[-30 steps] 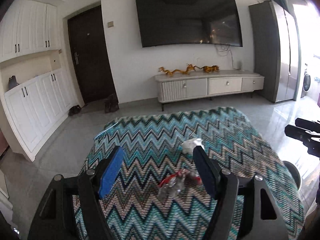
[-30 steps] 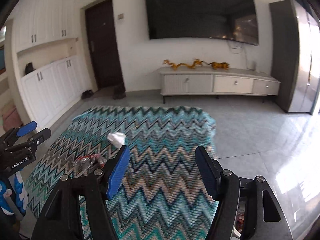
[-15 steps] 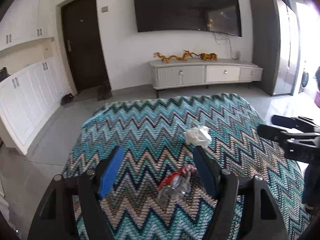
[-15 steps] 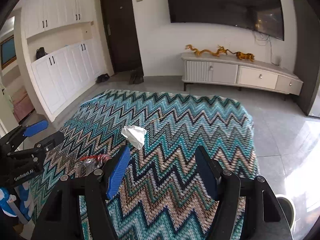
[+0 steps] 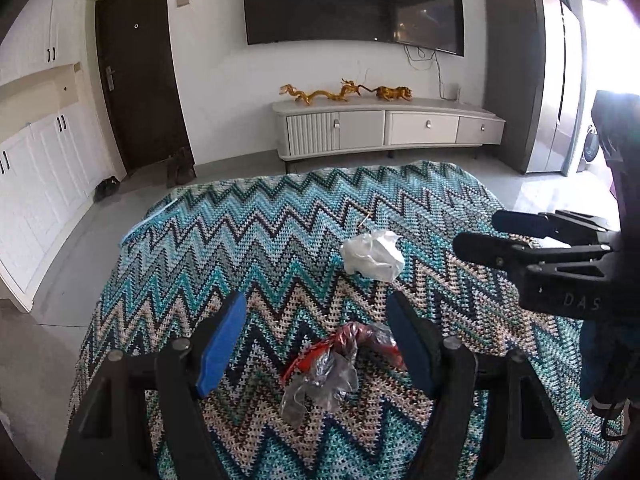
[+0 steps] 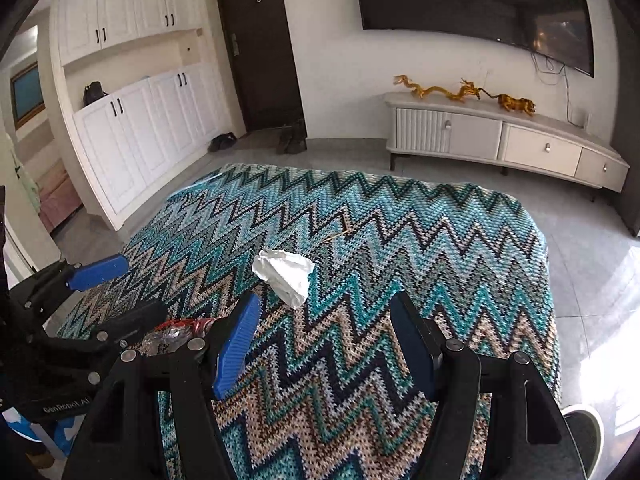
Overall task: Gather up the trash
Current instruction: 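Grasp the red-and-clear wrapper with the left gripper while the right gripper grasps the white tissue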
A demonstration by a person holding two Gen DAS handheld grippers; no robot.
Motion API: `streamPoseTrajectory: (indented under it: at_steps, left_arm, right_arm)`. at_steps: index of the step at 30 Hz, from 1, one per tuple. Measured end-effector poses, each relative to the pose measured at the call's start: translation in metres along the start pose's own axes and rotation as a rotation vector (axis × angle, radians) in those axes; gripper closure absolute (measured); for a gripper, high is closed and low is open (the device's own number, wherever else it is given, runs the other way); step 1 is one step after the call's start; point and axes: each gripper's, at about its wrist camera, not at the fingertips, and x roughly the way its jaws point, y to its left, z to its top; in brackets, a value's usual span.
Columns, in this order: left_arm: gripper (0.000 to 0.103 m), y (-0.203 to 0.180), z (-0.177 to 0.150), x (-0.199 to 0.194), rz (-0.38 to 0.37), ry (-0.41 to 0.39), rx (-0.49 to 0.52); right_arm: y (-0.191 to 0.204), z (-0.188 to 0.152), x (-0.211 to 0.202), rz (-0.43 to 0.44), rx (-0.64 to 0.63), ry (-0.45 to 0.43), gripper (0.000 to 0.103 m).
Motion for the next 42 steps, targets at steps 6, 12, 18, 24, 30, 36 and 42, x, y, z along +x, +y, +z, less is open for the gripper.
streamPoseTrajectory:
  at_steps: [6,12,18,24,30,36,42]
  left_arm:
    - [0.032,0.002,-0.003,0.013,-0.020,0.031,-0.009]
    - [0.032,0.007,-0.006,0.027,-0.046,0.063,-0.018]
    - [0.032,0.014,-0.013,0.047,-0.133,0.123,-0.058]
    - [0.032,0.011,-0.020,0.060,-0.224,0.164,-0.059]
    - [0.059,0.007,-0.024,0.066,-0.272,0.197,-0.048]
    - [0.088,0.005,-0.024,0.059,-0.261,0.200,-0.056]
    - [0.089,0.013,-0.024,0.031,-0.228,0.172,-0.090]
  right_arm:
    - [0.002,0.005,0.016,0.024,-0.005,0.017,0.036]
    - [0.003,0.009,0.034,0.048,0.002,0.037,0.036]
    - [0.005,0.012,0.063,0.079,0.006,0.078,0.036]
    - [0.008,0.015,0.090,0.109,0.012,0.108,0.036]
    - [0.010,0.015,0.109,0.139,0.016,0.128,0.058]
    - [0.017,0.016,0.098,0.156,-0.020,0.103,0.099]
    - [0.020,0.014,0.056,0.148,-0.041,0.048,0.102]
